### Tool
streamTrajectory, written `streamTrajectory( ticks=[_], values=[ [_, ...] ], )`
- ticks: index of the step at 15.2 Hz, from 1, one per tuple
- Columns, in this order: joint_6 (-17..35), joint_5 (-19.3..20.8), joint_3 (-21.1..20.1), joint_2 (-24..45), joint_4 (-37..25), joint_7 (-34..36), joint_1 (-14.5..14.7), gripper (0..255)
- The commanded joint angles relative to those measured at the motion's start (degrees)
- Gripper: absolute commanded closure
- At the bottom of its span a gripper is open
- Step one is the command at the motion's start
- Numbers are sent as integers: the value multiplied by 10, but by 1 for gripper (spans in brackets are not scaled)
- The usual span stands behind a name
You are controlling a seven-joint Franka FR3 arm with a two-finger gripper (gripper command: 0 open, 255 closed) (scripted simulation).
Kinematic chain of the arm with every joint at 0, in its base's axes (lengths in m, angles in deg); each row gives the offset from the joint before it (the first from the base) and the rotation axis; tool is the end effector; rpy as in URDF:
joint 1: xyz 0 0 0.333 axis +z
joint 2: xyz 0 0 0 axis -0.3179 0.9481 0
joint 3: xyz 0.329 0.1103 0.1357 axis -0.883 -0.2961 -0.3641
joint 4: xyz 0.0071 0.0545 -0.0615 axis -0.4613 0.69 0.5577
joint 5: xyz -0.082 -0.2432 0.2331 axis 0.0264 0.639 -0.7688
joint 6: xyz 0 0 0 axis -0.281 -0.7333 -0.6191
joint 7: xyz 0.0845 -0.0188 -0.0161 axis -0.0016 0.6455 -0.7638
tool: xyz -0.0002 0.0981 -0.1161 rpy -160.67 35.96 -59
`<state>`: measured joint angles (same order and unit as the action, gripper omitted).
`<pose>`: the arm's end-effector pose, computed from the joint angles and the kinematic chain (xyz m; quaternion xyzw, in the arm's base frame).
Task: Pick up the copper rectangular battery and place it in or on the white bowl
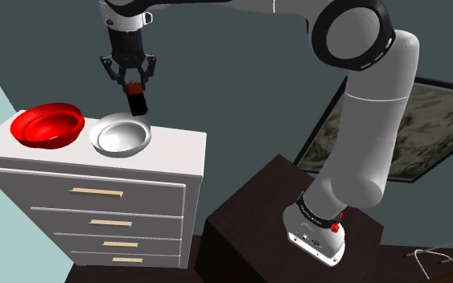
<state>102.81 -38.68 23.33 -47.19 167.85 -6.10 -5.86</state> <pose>0.5910 0.2494 0.5030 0.9895 -0.1443 -0.0098 0.0081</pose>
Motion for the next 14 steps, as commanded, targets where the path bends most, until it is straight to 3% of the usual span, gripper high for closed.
streamTrajectory(
  ticks=[1,4,14],
  values=[
    [-27,10,-3,46,-73,19,20,255],
    [-83,26,-3,127,-208,38,53,255],
    [-1,25,-2,118,-117,41,45,255]
  ],
)
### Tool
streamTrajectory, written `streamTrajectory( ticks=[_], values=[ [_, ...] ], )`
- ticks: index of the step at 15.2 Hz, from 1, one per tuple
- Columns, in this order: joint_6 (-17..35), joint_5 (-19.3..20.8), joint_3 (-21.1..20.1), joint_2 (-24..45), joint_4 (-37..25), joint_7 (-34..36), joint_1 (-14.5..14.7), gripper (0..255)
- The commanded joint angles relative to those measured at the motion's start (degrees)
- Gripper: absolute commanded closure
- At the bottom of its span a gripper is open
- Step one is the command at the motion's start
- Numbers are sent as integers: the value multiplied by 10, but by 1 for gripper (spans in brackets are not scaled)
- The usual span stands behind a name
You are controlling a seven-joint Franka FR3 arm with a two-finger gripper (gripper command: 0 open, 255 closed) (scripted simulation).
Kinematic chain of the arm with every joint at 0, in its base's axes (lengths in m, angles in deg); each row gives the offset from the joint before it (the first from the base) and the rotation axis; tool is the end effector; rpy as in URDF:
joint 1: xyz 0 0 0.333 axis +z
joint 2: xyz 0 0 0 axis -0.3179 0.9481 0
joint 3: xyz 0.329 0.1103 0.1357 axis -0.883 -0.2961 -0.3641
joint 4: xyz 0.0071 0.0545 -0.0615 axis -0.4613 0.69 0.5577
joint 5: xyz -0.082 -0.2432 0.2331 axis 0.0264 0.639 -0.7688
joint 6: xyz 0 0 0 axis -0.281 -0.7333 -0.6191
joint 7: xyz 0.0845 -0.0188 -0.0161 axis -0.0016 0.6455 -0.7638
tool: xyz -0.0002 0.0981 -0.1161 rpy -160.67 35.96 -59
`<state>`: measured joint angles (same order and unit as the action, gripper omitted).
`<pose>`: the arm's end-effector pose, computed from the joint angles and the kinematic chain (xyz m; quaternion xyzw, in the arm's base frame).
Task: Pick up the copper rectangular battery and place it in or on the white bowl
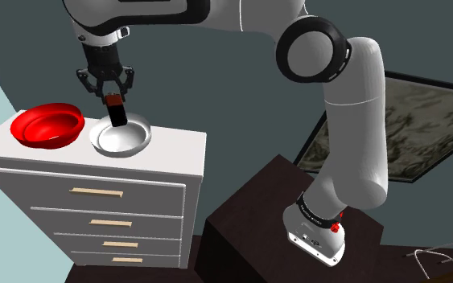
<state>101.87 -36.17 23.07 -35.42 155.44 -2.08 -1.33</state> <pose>0.6304 0.3066 0.4584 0.9894 -0.1449 -0.0100 0.0082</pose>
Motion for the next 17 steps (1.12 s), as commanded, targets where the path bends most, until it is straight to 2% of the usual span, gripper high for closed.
streamTrajectory(
  ticks=[1,10,17],
  values=[
    [16,0,0,1,15,1,-1,255],
    [79,4,2,10,69,4,-4,255],
    [79,4,2,10,69,4,-4,255]
  ],
)
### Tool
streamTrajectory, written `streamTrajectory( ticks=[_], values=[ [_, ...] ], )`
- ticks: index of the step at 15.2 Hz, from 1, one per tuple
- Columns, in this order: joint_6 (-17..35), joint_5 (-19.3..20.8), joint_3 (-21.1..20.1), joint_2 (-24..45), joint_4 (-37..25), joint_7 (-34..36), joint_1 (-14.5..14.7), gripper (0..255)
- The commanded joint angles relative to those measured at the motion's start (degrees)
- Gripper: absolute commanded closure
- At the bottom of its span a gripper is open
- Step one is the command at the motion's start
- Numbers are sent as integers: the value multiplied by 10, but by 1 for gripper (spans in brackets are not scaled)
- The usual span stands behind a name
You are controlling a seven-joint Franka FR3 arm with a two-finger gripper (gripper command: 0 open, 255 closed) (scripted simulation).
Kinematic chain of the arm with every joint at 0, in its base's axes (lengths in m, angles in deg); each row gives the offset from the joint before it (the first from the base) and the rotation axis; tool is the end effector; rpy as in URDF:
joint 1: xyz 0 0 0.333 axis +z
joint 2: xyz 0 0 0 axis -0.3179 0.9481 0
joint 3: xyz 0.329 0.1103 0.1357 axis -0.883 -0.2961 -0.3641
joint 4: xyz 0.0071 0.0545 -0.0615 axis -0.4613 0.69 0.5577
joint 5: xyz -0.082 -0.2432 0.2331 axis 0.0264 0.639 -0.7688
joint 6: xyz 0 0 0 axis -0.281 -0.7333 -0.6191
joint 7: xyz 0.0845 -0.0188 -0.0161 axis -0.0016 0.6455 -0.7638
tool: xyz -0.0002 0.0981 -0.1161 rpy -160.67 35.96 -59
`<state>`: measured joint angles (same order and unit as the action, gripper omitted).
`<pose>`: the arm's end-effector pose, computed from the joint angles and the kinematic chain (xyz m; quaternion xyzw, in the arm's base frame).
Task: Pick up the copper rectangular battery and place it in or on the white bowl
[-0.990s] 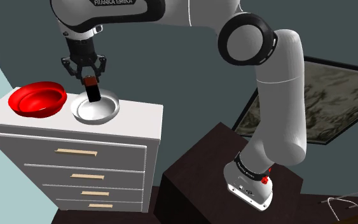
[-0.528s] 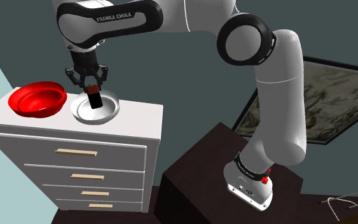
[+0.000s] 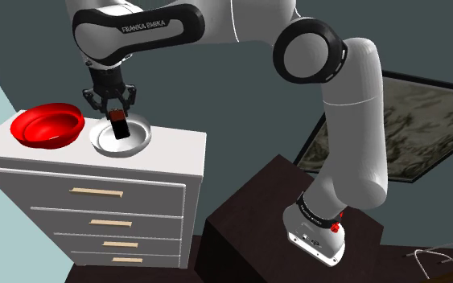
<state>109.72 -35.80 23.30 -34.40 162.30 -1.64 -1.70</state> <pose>0.6331 0.3077 0.4063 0.9894 -0.1449 -0.0098 0.0080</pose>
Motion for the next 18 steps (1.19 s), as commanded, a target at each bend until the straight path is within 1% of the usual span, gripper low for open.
streamTrajectory(
  ticks=[1,6,10,18],
  values=[
    [0,0,0,0,0,0,0,0],
    [0,0,0,0,0,0,0,0],
    [-69,-3,-2,-6,-64,-4,4,0],
    [-69,-3,-2,-6,-64,-4,4,0]
  ],
)
